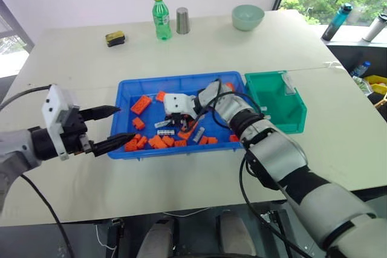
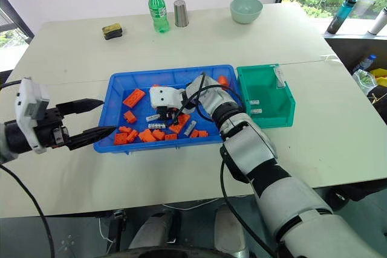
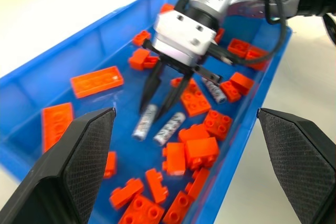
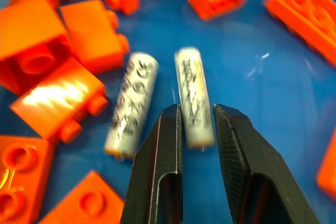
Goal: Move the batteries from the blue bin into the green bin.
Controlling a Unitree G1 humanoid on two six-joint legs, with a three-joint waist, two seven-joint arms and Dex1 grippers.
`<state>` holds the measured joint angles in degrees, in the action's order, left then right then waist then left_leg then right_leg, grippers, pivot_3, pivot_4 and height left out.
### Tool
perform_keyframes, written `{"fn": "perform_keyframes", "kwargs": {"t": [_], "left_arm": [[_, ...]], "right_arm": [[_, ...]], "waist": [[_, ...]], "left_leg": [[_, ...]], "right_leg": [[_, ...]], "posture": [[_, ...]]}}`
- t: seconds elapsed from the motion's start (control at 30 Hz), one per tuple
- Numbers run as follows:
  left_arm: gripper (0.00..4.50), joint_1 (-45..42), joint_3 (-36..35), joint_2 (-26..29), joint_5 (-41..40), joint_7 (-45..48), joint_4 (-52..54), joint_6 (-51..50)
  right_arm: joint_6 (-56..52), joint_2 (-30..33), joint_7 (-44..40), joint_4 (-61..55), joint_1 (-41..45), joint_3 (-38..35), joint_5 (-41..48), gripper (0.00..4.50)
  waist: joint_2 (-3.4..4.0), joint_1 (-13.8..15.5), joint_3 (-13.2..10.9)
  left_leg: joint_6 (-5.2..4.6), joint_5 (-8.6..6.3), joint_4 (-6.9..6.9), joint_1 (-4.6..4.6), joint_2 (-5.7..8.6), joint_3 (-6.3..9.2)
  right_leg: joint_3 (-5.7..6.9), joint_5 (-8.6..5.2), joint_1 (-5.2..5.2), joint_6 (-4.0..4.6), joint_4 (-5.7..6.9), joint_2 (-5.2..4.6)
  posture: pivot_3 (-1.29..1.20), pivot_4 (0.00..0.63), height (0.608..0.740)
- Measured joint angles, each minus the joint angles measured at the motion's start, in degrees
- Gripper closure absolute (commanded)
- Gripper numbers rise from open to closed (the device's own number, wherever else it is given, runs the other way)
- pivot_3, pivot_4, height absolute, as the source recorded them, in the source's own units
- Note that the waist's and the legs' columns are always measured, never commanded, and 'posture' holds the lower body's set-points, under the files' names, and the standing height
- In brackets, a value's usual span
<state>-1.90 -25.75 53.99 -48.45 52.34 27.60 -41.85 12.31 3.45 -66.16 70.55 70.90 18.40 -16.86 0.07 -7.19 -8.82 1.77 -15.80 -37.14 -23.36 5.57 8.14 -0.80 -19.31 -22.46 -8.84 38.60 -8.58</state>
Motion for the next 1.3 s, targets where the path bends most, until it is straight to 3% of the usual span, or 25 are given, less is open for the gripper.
{"fn": "perform_keyframes", "kwargs": {"t": [0.1, 0.27, 0.5, 0.57, 0.63, 0.9, 0.97, 1.03, 1.17, 1.3], "left_arm": [[0.0, -1.84, 2.04, -0.04, 0.87, 0.74, -2.15, 0.77], [0.0, -3.6, 2.59, -0.03, 1.65, 1.66, -3.45, 1.28], [0.0, 0.94, 0.43, -0.03, 1.44, 1.41, -1.37, 0.67], [0.0, 2.31, -0.82, -0.03, 1.41, 1.14, -0.27, 0.56], [0.0, 3.18, -1.31, -0.03, 1.11, 1.11, 0.24, 0.21], [0.0, 2.26, -1.07, -0.03, 1.09, 1.8, -0.23, 0.12], [0.0, -0.74, 1.27, -0.1, 1.15, 2.66, -1.23, 0.43], [0.0, -3.82, 4.15, -0.6, 1.24, 3.61, -2.6, 1.11], [0.0, -11.27, 9.3, -2.74, 1.23, 5.24, -6.23, 1.53], [0.0, -18.13, 13.01, -4.65, 1.24, 7.51, -10.32, 1.65]], "right_arm": [[-1.53, 0.75, -2.47, -3.45, -2.31, -0.25, 0.78, 3.5], [-2.3, -0.19, 0.13, -4.34, -2.71, 0.04, 0.76, 3.5], [-3.38, -1.95, 3.91, -3.39, -2.64, -0.07, 0.86, 3.5], [-3.65, -2.46, 3.89, -2.87, -2.64, -0.17, 1.14, 4.08], [-3.77, -2.67, 3.78, -2.81, -2.64, -0.21, 1.43, 4.4], [-7.08, -1.94, 4.25, -4.11, -2.77, -1.11, 2.61, 4.4], [-13.62, -0.09, 5.69, -8.72, -3.27, -3.72, 4.68, 4.4], [-23.74, 3.93, 7.17, -20.58, -4.7, -8.12, 7.92, 4.4], [-50.83, 15.32, 9.01, -54.14, -11.62, -17.83, 14.35, 4.4], [-70.34, 28.2, 11.43, -74.78, -20.38, -24.29, 17.11, 4.4]], "waist": [[0.0, -0.14, 0.0], [0.0, -0.35, 0.0], [-0.01, -0.16, 0.0], [-0.01, -0.11, 0.01], [-0.01, -0.09, 0.01], [-0.01, 0.07, 0.01], [0.0, 0.48, 0.0], [0.0, 1.15, 0.0], [-0.03, 3.04, 0.02], [-0.06, 3.92, 0.03]], "left_leg": [[0.0, 0.0, 0.01, 0.0, -0.01, -0.01], [0.0, 0.0, 0.01, 0.01, -0.03, -0.02], [0.0, 0.0, 0.0, 0.01, -0.02, 0.02], [0.0, 0.0, 0.0, 0.02, -0.01, 0.03], [0.0, 0.0, 0.0, 0.02, -0.01, 0.03], [0.01, 0.0, -0.01, 0.02, 0.01, 0.05], [0.01, 0.0, -0.08, -0.05, 0.05, 0.1], [0.01, 0.0, -0.12, -0.08, 0.11, 0.07], [-0.01, -0.01, -0.16, -0.15, 0.16, 0.09], [-0.04, -0.02, -0.25, -0.17, 0.22, -0.06]], "right_leg": [[0.0, 0.0, -0.03, 0.0, 0.03, 0.0], [-0.01, 0.0, -0.12, 0.0, 0.1, 0.01], [-0.01, 0.0, -0.13, 0.0, 0.31, 0.0], [-0.02, 0.0, -0.13, 0.0, 0.34, -0.01], [-0.02, 0.0, -0.14, 0.0, 0.37, -0.01], [-0.02, 0.0, -0.14, 0.0, 0.38, -0.01], [-0.01, 0.0, -0.15, 0.0, 0.39, -0.04], [-0.02, 0.0, -0.18, 0.01, 0.4, -0.1], [-0.02, 0.0, -0.21, 0.01, 0.44, -0.14], [-0.05, 0.0, -0.18, 0.0, 0.4, -0.22]], "posture": [[0.0, 0.15, 0.727], [0.0, 0.15, 0.727], [0.0, 0.15, 0.727], [0.0, 0.15, 0.727], [0.0, 0.15, 0.727], [0.0, 0.15, 0.727], [0.0, 0.15, 0.727], [0.0, 0.15, 0.727], [0.0, 0.15, 0.727], [0.0, 0.15, 0.727]]}}
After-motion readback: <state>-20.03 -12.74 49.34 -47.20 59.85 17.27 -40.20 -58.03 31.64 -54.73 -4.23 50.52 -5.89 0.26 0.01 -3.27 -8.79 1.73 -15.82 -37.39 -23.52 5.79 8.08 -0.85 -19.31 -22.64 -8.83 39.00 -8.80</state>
